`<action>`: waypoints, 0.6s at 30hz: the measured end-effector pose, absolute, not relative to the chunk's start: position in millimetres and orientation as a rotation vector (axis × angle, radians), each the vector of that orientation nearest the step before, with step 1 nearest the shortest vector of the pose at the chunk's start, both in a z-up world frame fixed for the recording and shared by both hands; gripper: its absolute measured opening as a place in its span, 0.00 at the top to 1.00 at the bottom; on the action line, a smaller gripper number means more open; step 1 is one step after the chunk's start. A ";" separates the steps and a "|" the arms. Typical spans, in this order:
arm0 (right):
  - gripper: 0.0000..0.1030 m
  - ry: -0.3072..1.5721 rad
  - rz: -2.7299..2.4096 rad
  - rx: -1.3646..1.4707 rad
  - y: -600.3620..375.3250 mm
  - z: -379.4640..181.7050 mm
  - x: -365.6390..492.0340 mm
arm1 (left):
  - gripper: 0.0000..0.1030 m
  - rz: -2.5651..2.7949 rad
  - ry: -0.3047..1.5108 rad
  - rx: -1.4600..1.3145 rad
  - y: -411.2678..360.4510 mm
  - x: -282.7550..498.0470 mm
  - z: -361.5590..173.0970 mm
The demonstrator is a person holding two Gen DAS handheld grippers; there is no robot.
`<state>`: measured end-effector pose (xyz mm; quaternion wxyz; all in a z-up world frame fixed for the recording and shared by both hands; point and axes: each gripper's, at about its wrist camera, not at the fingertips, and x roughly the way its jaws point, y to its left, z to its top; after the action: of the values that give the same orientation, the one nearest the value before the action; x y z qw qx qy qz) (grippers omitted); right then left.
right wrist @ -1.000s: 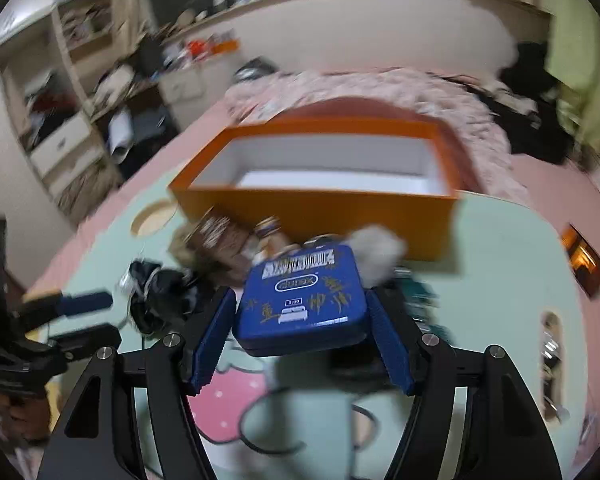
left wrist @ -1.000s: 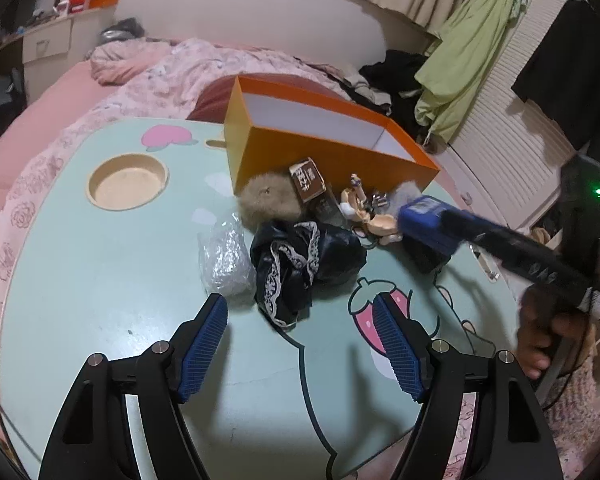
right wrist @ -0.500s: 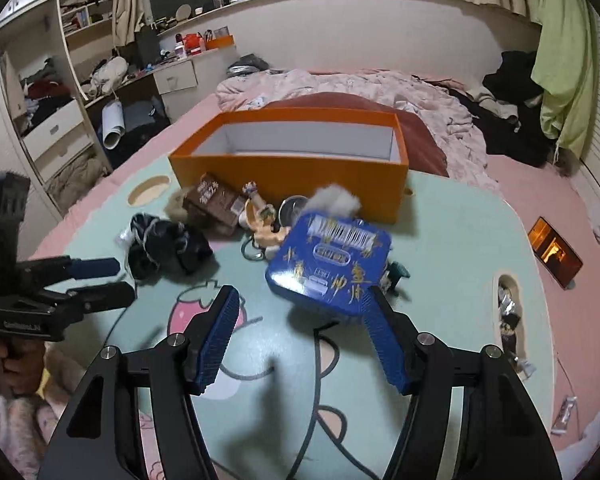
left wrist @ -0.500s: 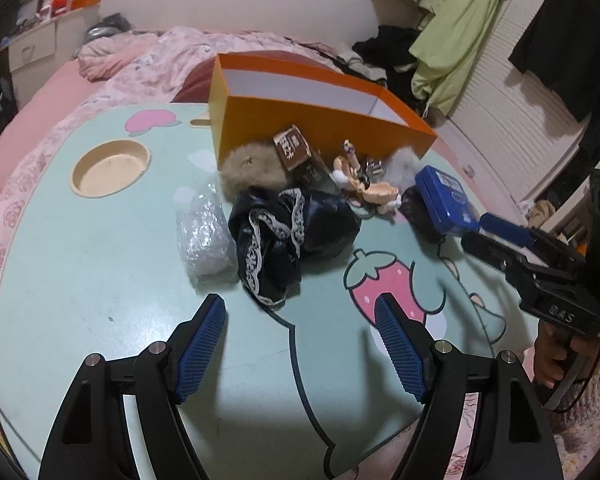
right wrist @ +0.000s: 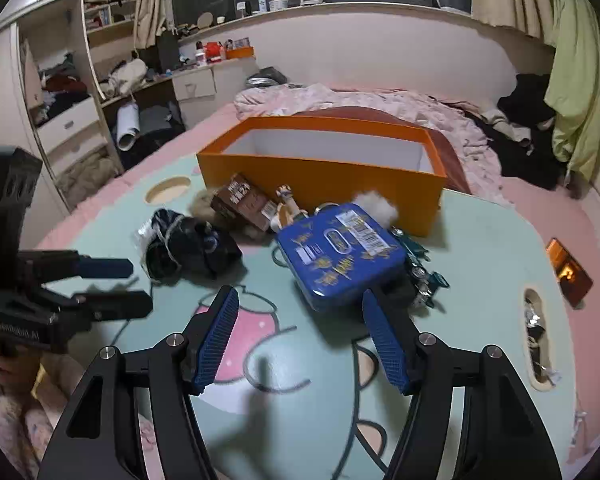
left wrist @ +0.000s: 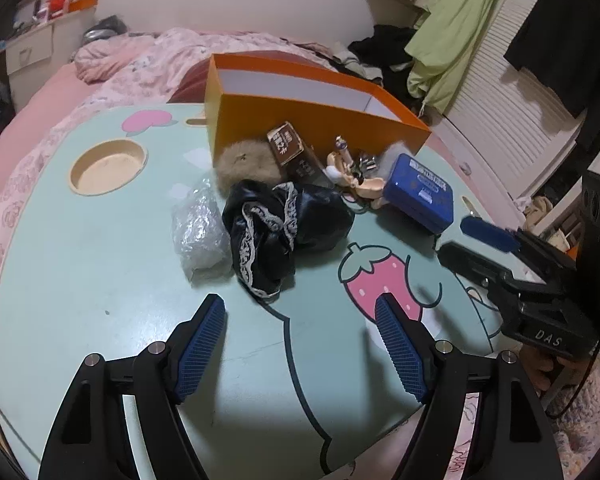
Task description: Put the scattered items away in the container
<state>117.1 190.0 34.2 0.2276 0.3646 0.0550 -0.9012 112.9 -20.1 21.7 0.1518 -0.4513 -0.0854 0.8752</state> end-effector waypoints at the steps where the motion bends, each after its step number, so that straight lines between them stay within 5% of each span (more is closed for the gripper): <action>1: 0.36 0.145 -2.478 1.030 191.0 31.3 117.5 | 0.25 2.514 -0.233 -1.300 -18.9 112.7 21.1; 6: 0.34 0.223 -2.597 1.176 193.2 6.8 120.6 | 0.21 2.580 -0.117 -1.308 -13.0 113.8 18.1; 10: 0.13 0.163 -2.674 1.202 205.2 3.7 117.3 | 0.00 2.680 0.041 -1.374 -7.9 108.4 9.2; 13: 0.02 0.124 -2.654 1.249 212.2 1.1 111.5 | 0.00 2.734 0.082 -1.342 -7.8 106.3 2.3; 18: 0.01 0.134 -2.650 1.259 213.3 3.0 109.0 | 0.00 2.748 0.073 -1.320 -11.9 108.3 -4.4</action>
<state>109.0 213.3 3.0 0.1023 0.4265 0.0454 -0.8975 108.3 -11.9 -4.4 0.0461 -0.4324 0.0238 0.9002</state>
